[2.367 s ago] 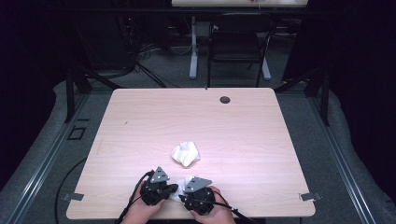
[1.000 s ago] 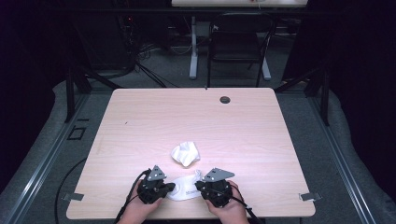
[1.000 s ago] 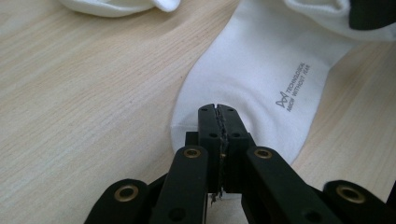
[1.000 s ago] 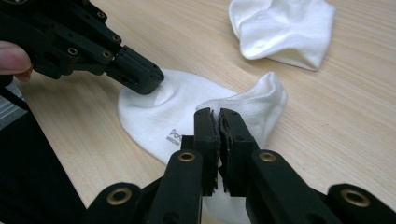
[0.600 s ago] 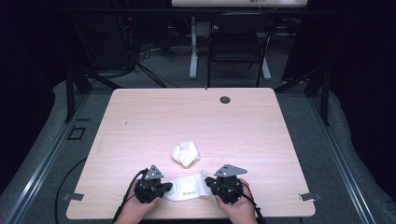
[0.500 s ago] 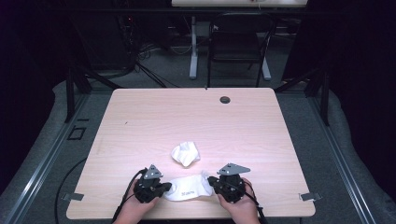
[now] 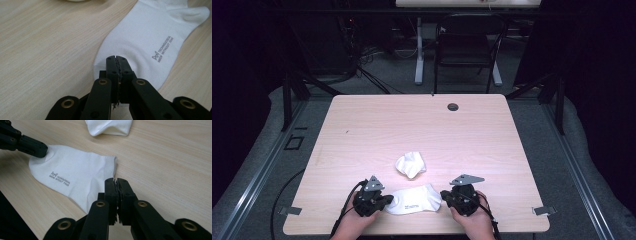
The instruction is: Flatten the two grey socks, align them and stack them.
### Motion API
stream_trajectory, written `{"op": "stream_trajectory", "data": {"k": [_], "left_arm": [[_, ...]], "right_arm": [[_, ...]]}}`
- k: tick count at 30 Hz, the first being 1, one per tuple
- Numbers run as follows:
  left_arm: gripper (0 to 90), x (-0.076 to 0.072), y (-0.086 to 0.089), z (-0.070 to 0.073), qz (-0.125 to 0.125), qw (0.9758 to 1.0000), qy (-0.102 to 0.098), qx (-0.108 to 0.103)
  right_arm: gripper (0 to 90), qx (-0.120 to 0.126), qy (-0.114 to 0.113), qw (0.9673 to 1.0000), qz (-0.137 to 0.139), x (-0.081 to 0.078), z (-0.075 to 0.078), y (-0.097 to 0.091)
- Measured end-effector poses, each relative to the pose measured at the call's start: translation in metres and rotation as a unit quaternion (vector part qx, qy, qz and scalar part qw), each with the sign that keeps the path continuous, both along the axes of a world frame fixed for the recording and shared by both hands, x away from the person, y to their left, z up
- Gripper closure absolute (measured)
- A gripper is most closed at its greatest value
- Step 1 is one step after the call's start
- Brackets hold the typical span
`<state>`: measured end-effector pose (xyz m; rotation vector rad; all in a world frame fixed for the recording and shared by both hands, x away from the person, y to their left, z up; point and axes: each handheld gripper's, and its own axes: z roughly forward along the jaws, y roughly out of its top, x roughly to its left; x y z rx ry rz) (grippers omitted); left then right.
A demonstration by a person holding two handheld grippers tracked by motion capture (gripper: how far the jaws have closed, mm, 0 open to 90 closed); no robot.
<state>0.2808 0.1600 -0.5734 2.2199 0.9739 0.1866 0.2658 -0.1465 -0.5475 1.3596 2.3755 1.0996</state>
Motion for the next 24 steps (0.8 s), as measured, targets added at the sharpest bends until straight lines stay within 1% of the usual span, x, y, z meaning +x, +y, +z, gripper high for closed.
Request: {"op": "stream_trajectory", "data": {"k": [1,2,3,5,6,7,8,9,11,12,13,15,16,17,20,21,24], "left_arm": [[89.8,0.0,0.0,0.0,-0.001,1.0,-0.001,0.002],[89.9,0.0,0.0,0.0,-0.001,1.0,0.0,0.002],[89.8,0.0,0.0,0.0,-0.001,1.0,0.0,0.002],[89.8,0.001,0.0,0.0,-0.002,1.0,0.0,0.001],[89.8,0.001,0.0,0.0,-0.002,1.0,0.001,0.001],[89.8,0.001,0.0,0.0,-0.002,1.0,0.001,0.001],[89.8,0.001,0.0,0.0,-0.002,1.0,-0.001,0.001],[89.8,0.001,0.0,0.0,-0.001,1.0,-0.001,0.001],[89.7,0.001,-0.001,0.0,-0.001,1.0,-0.001,0.001],[89.7,0.001,-0.001,0.0,0.0,1.0,-0.001,0.0],[89.7,0.001,-0.001,0.0,0.0,1.0,-0.001,0.0],[89.7,0.001,0.0,0.0,-0.001,1.0,0.0,-0.001],[89.7,0.001,0.0,0.0,-0.001,1.0,0.0,-0.001],[89.7,0.001,0.0,0.0,-0.002,1.0,0.0,-0.001],[89.7,0.002,0.0,0.0,-0.003,1.0,0.002,-0.003],[89.7,0.002,0.0,0.0,-0.004,1.0,0.002,-0.003],[89.6,0.002,0.0,0.0,-0.004,1.0,0.002,-0.003]], "right_arm": [[86.1,0.0,0.0,1.0,0.0,0.0,0.0,0.0],[83.6,0.008,-0.005,1.0,-0.003,0.0,0.001,0.0],[83.6,0.008,-0.005,1.0,-0.003,0.0,0.001,0.0],[82.2,0.018,-0.016,0.9997,0.011,-0.001,0.002,0.004],[82.1,0.018,-0.02,0.9994,0.022,-0.002,0.002,0.007],[82.1,0.018,-0.02,0.9994,0.022,-0.002,0.002,0.007],[82.1,0.015,-0.029,0.999,0.031,-0.003,0.001,0.011],[82.0,0.003,-0.031,0.9985,0.045,-0.003,0.0,0.016],[82.0,-0.011,-0.033,0.9978,0.056,-0.003,-0.006,0.024],[82.0,-0.032,-0.028,0.9971,0.062,0.001,-0.014,0.03],[82.0,-0.032,-0.028,0.9971,0.062,0.001,-0.014,0.03],[82.0,-0.042,-0.017,0.9974,0.055,0.006,-0.021,0.032],[82.0,-0.042,-0.017,0.9974,0.055,0.006,-0.021,0.032],[82.0,-0.04,-0.014,0.9979,0.05,0.007,-0.022,0.031],[82.0,-0.047,0.004,0.9978,0.046,0.009,-0.025,0.027],[82.2,-0.039,0.007,0.9983,0.043,0.009,-0.025,0.026],[83.2,-0.043,0.009,0.9982,0.04,0.007,-0.025,0.024]]}}
